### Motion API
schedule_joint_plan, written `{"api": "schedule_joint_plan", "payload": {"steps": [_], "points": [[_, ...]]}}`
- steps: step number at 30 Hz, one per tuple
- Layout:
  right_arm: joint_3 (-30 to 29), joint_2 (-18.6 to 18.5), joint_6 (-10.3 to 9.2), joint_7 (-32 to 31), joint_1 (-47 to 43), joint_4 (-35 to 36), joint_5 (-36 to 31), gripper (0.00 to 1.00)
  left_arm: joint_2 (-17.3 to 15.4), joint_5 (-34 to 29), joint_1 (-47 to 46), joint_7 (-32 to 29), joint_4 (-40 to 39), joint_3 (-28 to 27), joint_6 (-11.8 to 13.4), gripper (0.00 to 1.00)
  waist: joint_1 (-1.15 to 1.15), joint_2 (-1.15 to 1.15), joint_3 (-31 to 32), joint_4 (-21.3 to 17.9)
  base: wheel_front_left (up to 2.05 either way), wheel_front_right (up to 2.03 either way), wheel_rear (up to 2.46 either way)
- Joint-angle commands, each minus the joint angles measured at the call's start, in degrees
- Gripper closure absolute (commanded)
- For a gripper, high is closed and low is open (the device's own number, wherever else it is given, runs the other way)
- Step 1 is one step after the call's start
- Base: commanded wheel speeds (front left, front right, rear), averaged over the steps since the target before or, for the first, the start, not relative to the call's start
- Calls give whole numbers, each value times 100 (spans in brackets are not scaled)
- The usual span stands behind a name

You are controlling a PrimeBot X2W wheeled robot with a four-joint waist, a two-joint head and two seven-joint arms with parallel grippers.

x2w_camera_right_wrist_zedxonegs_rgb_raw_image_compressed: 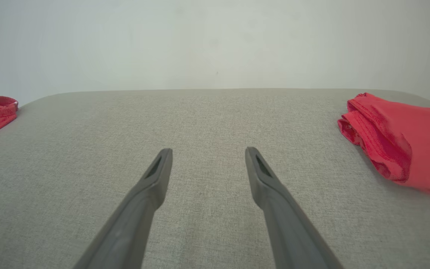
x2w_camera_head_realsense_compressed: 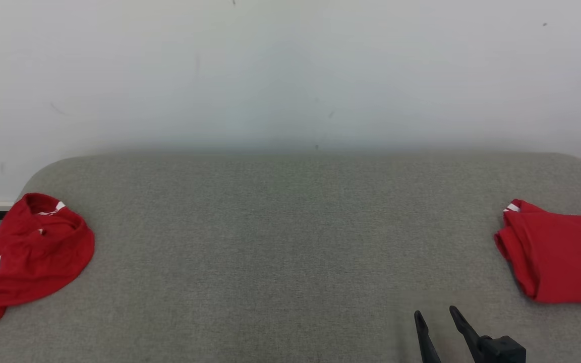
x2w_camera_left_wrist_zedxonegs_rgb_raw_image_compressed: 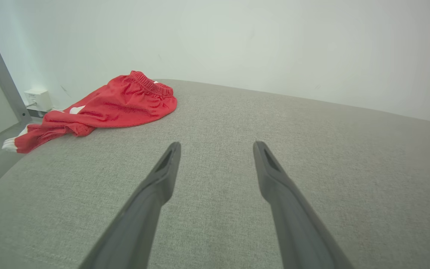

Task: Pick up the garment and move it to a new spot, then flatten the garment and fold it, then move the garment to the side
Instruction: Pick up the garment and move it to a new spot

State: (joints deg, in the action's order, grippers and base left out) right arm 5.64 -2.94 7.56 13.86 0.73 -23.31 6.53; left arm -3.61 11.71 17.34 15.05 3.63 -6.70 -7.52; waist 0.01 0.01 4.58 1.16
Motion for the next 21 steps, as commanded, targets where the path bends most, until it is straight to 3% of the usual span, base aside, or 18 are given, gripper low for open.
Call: {"api": "schedule_joint_plan", "payload": {"steps": [1,21], "points": [[32,8,-15,31,-70,9,44,0,-32,-24,35,16,-9,-19,7,0,-1,-1,-2,347,0,0,0],[228,7,-15,99,-31,-115,274,0,-166,-20,147,16,1,-126,7,0,-1,-1,50,2088,0,0,0]]}}
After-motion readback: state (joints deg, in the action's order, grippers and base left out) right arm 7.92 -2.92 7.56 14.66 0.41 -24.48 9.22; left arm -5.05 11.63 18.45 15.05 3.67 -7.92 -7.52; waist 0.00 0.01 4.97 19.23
